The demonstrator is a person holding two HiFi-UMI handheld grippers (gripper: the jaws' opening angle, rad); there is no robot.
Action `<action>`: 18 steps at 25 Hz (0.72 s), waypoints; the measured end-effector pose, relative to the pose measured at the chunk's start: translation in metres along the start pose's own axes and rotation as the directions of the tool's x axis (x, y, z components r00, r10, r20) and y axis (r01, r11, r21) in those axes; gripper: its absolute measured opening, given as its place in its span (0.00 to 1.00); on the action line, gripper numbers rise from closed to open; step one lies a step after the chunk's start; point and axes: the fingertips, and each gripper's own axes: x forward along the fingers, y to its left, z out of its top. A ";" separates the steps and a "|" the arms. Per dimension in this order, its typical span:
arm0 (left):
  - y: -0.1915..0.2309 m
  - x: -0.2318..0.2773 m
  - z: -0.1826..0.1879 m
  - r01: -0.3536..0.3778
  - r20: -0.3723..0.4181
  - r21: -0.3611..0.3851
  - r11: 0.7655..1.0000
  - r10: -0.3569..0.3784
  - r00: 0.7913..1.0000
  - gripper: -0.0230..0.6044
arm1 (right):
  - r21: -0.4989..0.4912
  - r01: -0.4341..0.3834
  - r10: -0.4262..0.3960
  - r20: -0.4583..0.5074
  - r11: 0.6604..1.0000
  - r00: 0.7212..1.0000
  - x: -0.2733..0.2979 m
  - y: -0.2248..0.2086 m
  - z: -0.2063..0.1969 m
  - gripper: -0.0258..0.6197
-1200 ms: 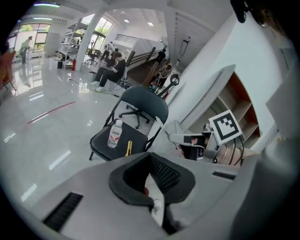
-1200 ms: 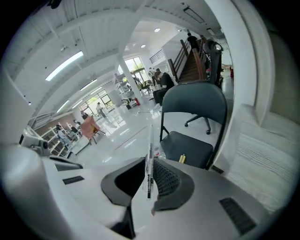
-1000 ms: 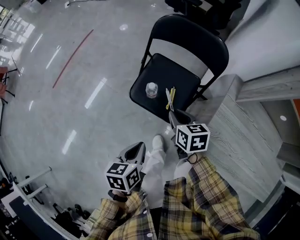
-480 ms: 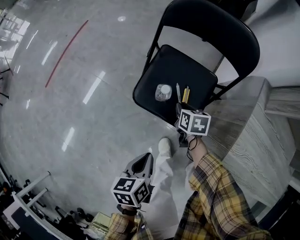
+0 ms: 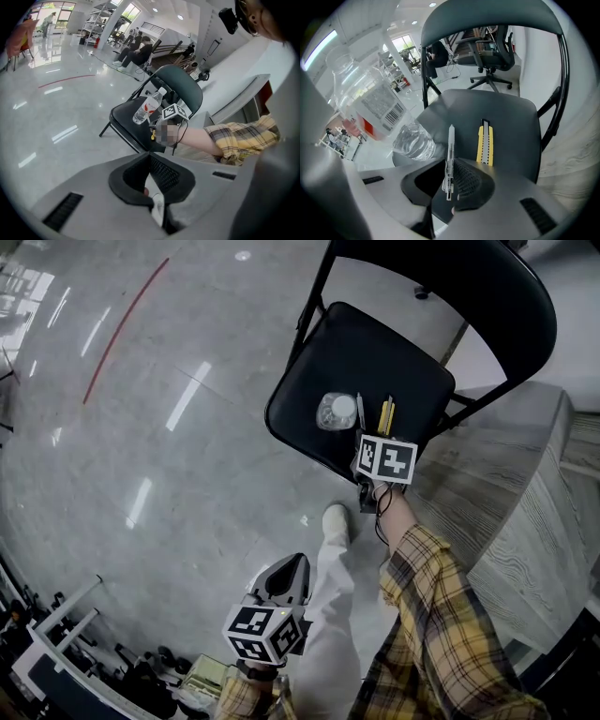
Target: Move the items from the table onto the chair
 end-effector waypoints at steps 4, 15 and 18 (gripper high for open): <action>-0.002 0.003 0.010 0.003 0.006 0.011 1.000 -0.003 1.000 0.04 | 0.018 0.019 -0.018 -0.018 1.000 1.000 0.008 -0.005 -0.009 0.14; -0.017 0.010 0.018 0.044 0.007 0.044 0.998 -0.044 0.999 0.04 | 0.069 -0.012 0.011 0.012 0.998 1.000 -0.007 -0.006 -0.021 0.14; -0.024 0.007 0.023 0.054 0.014 0.055 0.997 -0.055 0.998 0.04 | 0.105 -0.030 0.028 0.016 0.994 0.999 -0.023 0.006 -0.025 0.14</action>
